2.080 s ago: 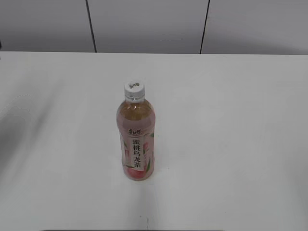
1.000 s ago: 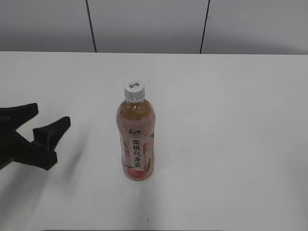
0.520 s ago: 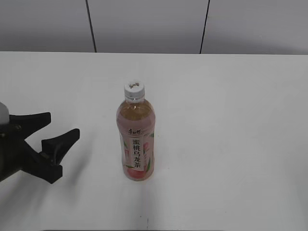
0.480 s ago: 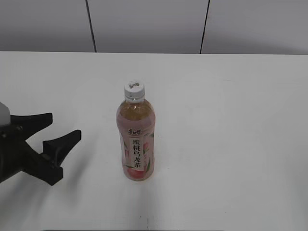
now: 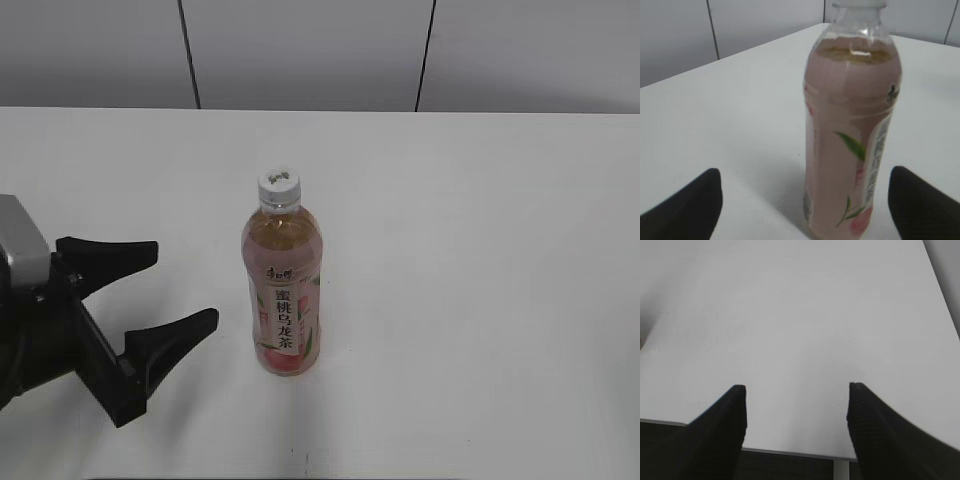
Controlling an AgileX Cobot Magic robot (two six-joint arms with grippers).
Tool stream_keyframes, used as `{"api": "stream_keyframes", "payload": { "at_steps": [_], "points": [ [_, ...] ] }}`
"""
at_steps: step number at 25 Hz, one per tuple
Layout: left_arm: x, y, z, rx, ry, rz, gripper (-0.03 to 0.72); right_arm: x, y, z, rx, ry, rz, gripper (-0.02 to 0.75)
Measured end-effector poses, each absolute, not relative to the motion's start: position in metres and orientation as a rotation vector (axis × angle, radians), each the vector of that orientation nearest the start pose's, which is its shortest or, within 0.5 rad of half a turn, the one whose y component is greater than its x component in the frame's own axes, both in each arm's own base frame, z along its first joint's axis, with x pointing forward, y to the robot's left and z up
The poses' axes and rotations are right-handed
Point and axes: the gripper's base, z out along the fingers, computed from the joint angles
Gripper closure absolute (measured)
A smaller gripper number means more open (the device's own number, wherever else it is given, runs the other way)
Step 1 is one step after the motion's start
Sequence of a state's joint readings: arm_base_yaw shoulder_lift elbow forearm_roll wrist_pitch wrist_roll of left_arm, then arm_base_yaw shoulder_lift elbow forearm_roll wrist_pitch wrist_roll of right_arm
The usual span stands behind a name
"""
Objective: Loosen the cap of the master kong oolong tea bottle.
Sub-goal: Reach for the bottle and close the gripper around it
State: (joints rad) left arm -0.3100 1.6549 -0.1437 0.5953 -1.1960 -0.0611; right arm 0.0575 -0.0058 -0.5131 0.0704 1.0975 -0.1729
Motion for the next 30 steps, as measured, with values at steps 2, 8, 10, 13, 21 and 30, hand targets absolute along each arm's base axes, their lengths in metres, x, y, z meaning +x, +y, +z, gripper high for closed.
{"api": "stream_keyframes", "payload": {
  "at_steps": [2, 8, 10, 13, 21, 30],
  "points": [
    [0.173, -0.109, 0.136, 0.833, 1.660, -0.638, 0.076, -0.009, 0.005, 0.278, -0.242, 2.046, 0.013, 0.255],
    [0.179, -0.116, 0.141, 0.857, 1.631, -0.711, 0.076, -0.009, 0.005, 0.278, -0.242, 2.046, 0.013, 0.255],
    [0.182, -0.119, 0.144, 0.863, 1.618, -0.744, 0.076, -0.009, 0.005, 0.278, -0.242, 2.046, 0.013, 0.255],
    [0.188, -0.122, 0.148, 0.873, 1.593, -0.762, 0.076, -0.009, 0.005, 0.278, -0.242, 2.046, 0.013, 0.255],
    [0.199, -0.131, 0.145, 0.898, 1.596, -0.820, 0.076, -0.009, 0.005, 0.278, -0.242, 2.046, 0.013, 0.255],
    [0.211, -0.146, 0.134, 0.942, 1.597, -0.859, 0.085, -0.009, 0.005, 0.278, -0.242, 2.046, 0.013, 0.255]
  ]
}}
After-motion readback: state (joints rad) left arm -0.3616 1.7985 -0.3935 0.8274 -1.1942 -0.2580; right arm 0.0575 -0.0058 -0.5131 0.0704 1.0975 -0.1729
